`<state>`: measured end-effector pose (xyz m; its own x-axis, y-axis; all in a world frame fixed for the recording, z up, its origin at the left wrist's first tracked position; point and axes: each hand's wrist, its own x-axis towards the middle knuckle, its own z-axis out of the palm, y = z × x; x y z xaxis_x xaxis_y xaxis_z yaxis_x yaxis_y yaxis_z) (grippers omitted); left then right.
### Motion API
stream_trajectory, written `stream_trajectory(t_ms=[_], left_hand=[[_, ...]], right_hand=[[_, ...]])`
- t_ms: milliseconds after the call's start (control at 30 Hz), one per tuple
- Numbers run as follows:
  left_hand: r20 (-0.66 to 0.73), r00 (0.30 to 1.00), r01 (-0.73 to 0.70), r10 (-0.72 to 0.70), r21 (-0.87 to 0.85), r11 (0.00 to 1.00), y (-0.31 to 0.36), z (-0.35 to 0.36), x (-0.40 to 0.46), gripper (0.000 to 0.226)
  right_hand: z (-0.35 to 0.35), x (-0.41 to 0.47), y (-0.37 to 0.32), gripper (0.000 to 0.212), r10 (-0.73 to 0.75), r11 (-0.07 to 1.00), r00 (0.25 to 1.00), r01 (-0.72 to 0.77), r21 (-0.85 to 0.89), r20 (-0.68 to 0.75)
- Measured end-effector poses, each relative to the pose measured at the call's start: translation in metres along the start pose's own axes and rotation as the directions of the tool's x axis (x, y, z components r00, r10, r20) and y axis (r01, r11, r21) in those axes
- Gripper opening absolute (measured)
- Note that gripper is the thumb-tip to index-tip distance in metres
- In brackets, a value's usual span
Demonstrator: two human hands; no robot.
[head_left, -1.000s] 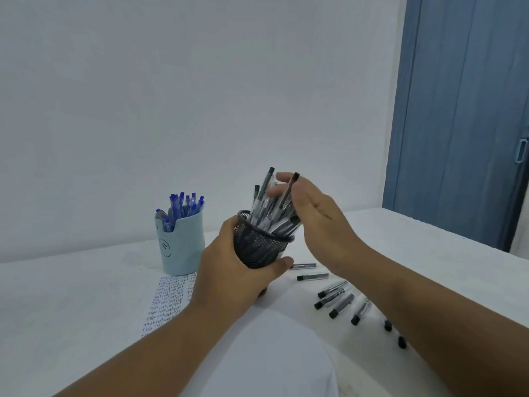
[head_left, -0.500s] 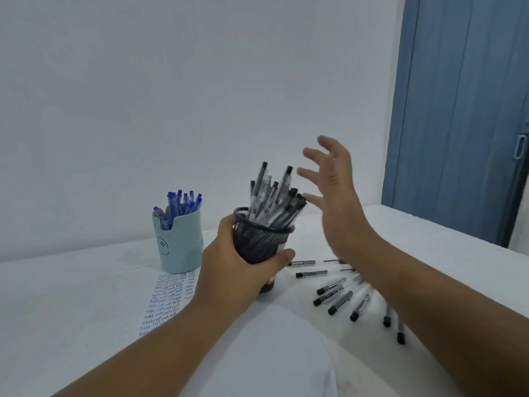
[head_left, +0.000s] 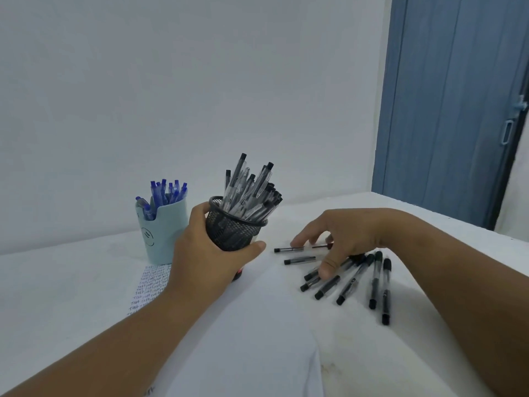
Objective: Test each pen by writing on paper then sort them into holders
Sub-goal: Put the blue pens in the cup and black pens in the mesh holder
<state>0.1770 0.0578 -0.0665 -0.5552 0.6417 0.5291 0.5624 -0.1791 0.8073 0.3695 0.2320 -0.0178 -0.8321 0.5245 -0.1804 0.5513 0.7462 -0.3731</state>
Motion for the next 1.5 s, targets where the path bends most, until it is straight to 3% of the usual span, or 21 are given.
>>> stream_trajectory(t_ms=[167,367,633,833,900,967,1033,1133,1233,1300,1400,1467,1500], left_hand=[[0.007,1.000,-0.006,0.006,-0.005,1.000,0.001,0.000,-0.001,0.068],[0.013,1.000,0.003,-0.003,-0.022,1.000,0.002,0.000,-0.001,0.068],[0.022,1.000,0.001,0.000,-0.033,0.999,0.001,-0.001,-0.001,0.068],[0.026,1.000,-0.015,0.015,-0.010,1.000,0.001,-0.002,-0.002,0.068],[0.020,0.999,-0.032,0.032,0.009,0.999,0.000,-0.002,-0.001,0.069],[0.006,0.999,-0.043,0.042,0.038,0.998,-0.001,-0.002,0.001,0.070],[-0.013,0.999,-0.040,0.041,0.070,0.997,-0.004,-0.002,0.003,0.073],[-0.033,0.998,-0.050,0.055,0.126,0.991,-0.009,-0.001,0.005,0.075],[-0.027,0.995,-0.092,0.099,0.196,0.976,-0.009,0.001,0.006,0.075],[-0.010,0.991,-0.126,0.133,0.275,0.953,-0.008,0.003,0.007,0.077],[0.030,0.982,-0.183,0.186,0.380,0.907,-0.006,0.007,0.007,0.085],[0.055,0.975,-0.217,0.214,0.415,0.884,-0.005,0.010,0.007,0.087],[0.064,0.973,-0.227,0.221,0.417,0.880,-0.004,0.011,0.006,0.086]], right_hand=[[0.002,0.008,0.005,0.094,-0.058,0.998,0.998,0.058,-0.032,0.008],[0.015,0.015,0.001,0.034,-0.078,0.997,0.991,0.079,0.007,-0.105],[0.027,0.025,-0.009,0.010,-0.106,0.986,0.979,0.080,-0.147,-0.174],[0.031,0.034,-0.011,0.015,-0.080,0.993,0.947,0.048,-0.109,-0.310],[0.026,0.035,-0.012,0.021,-0.096,0.994,0.894,0.109,0.004,-0.437],[0.020,0.036,-0.017,0.025,-0.099,0.937,0.786,0.280,0.209,-0.610],[0.014,0.031,-0.024,0.035,-0.027,0.803,0.587,0.494,0.332,-0.809],[0.003,0.012,-0.041,0.033,0.078,0.689,0.235,0.690,0.223,-0.969],[-0.006,-0.006,-0.062,0.025,0.218,0.533,0.052,0.830,0.163,-0.975],[-0.010,-0.015,-0.076,0.021,0.303,0.409,0.021,0.900,0.150,-0.953],[-0.007,-0.020,-0.095,0.018,0.331,0.263,0.110,0.943,0.204,-0.937],[0.003,-0.011,-0.104,0.020,0.289,0.272,0.173,0.928,0.254,-0.941],[0.010,-0.006,-0.105,0.021,0.251,0.338,0.187,0.902,0.267,-0.950]])
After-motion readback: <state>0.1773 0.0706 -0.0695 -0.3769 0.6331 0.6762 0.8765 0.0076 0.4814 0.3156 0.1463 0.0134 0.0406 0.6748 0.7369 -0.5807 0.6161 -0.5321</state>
